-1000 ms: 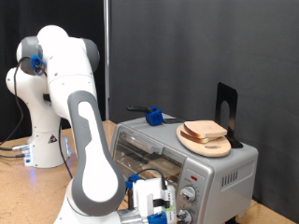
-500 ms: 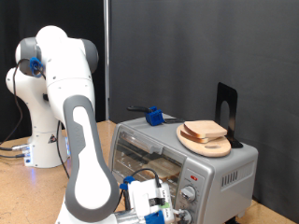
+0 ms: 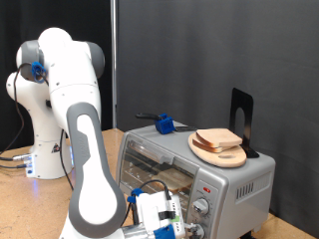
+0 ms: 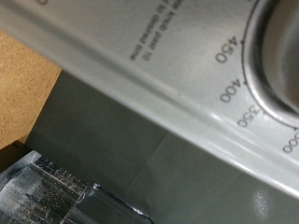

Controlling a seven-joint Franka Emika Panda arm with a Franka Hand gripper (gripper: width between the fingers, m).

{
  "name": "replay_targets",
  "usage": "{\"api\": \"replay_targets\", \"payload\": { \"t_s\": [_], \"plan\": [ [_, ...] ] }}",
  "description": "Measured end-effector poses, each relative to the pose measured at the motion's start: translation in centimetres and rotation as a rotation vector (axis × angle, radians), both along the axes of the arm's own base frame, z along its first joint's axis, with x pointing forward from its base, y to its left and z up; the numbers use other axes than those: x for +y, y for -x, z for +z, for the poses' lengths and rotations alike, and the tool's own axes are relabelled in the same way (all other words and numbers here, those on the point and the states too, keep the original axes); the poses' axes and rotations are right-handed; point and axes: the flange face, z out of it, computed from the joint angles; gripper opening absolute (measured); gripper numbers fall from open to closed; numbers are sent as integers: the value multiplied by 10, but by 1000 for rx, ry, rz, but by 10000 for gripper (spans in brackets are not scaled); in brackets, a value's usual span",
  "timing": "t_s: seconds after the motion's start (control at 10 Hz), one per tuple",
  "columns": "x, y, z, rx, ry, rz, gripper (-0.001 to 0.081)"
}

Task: Make a piece of toast with the oven

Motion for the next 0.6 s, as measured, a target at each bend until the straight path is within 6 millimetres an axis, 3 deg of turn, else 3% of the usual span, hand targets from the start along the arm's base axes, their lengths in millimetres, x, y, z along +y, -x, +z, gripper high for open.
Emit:
{"api": "replay_targets", "payload": {
  "t_s": [0.4, 0.5, 0.6],
  "plan": [
    [-5, -1, 8, -11, -22, -1, 95],
    [-8, -1, 11, -9, -31, -2, 214],
    [-11, -1, 13, -4, -41, -1, 384]
  ]
}}
